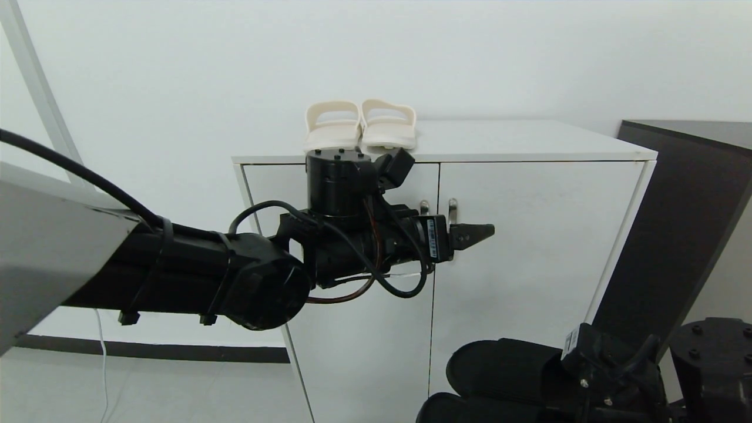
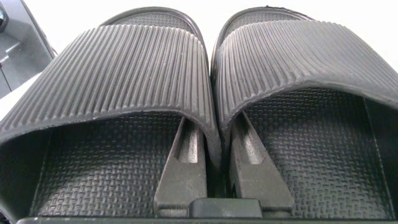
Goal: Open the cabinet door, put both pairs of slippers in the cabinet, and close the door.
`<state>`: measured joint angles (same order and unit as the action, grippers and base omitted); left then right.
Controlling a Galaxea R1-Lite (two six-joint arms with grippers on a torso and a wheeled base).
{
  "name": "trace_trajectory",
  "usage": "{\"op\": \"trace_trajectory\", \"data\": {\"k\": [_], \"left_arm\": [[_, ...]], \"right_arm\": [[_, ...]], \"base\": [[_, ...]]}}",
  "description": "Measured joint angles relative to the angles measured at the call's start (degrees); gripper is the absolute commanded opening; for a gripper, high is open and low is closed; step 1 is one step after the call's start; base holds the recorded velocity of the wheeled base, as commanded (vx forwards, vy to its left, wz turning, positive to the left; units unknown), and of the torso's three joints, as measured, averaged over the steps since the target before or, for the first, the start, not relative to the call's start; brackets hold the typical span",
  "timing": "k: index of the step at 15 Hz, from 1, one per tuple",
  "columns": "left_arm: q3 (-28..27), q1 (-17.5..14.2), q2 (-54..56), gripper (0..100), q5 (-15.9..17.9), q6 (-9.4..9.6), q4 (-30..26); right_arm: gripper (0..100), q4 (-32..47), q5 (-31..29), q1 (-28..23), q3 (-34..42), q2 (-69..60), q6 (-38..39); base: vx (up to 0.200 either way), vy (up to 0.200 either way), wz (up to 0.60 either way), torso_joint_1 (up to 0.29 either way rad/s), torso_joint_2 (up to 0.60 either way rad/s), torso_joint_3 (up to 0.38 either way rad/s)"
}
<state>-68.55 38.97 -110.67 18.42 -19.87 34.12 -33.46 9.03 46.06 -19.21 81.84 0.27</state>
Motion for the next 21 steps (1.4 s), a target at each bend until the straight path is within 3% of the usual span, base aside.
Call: {"op": "trace_trajectory", "data": {"k": [9, 10, 18, 21], "left_arm": [[-3.91, -0.09, -3.89, 100, -0.44, 0.02, -0.16], [-3.91, -0.04, -4.13, 0, -0.44, 0.0, -0.13], [-0.91, 0.16, -3.94, 0, -0.72, -0.18, 0.56], [2.15, 1.95, -1.01, 0, -0.63, -1.8, 0.23]], "right_arm": [[0, 0.0, 0.07, -0.04, 0.17, 0.0, 0.0], [0, 0.0, 0.07, -0.04, 0.23, 0.02, -0.02], [0, 0.02, 0.46, 0.2, 0.91, 0.05, -0.11], [0, 0.11, 1.06, 0.66, 1.63, -0.48, -1.57]], "base": [[0.0, 0.0, 0.0, 0.0, 0.0, 0.0], [0.0, 0.0, 0.0, 0.0, 0.0, 0.0], [0.0, 0.0, 0.0, 0.0, 0.0, 0.0], [0.0, 0.0, 0.0, 0.0, 0.0, 0.0]]}}
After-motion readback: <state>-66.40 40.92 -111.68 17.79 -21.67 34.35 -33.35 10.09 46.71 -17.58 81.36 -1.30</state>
